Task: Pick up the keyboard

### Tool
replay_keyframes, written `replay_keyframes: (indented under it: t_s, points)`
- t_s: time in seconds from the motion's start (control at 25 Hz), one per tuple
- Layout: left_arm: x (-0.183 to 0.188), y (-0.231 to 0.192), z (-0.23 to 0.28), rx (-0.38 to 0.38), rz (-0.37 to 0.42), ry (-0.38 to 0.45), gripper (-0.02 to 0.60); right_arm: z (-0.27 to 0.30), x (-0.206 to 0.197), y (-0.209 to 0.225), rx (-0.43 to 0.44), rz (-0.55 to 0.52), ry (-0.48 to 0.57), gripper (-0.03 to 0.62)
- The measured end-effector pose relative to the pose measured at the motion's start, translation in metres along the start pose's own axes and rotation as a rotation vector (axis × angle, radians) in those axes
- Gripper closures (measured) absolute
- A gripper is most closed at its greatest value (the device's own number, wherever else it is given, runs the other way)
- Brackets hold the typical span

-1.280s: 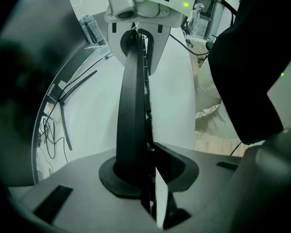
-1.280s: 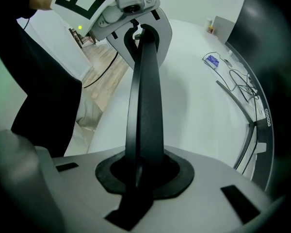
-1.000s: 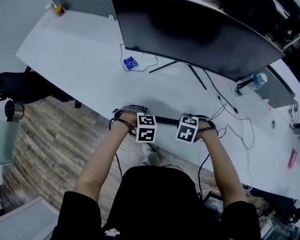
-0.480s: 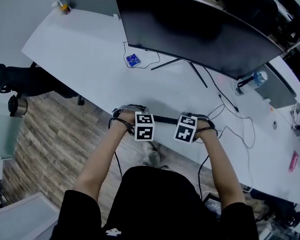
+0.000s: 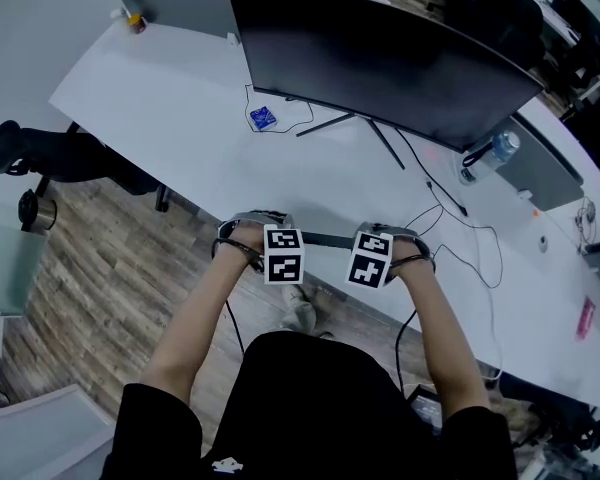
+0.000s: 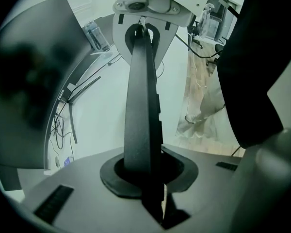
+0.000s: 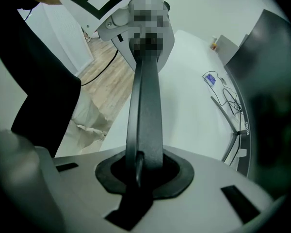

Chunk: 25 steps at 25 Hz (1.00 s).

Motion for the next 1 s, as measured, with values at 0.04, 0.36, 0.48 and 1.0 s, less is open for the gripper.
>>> replay_keyframes:
  t_s: [0.04,0.36,0.48,1.0]
  points:
    - [0.001,0.003,-0.003,0.007,0.001,-0.001,0.505,-0.003,0.000,-0.003,-0.007,-0.002,0.001,0.526]
    - [0.006,0.029,-0.027,0.054,0.007,-0.014,0.505,-0.024,0.002,-0.029,-0.056,-0.016,0.011,0.526]
    - [0.009,0.040,-0.033,0.074,0.011,-0.015,0.505,-0.031,0.002,-0.041,-0.079,-0.017,0.010,0.526]
    - [0.015,0.091,-0.060,0.129,0.018,-0.005,0.505,-0.056,0.005,-0.093,-0.153,-0.042,0.001,0.526]
Point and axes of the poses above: the fingertips, and each gripper's own axes: z forward along the fingers, y to its right, x out of its top, the point moved 10 cm from there along -z, backward along the fingers, and after that the axes turned 10 degrees about -z, right-handed, at the moved point
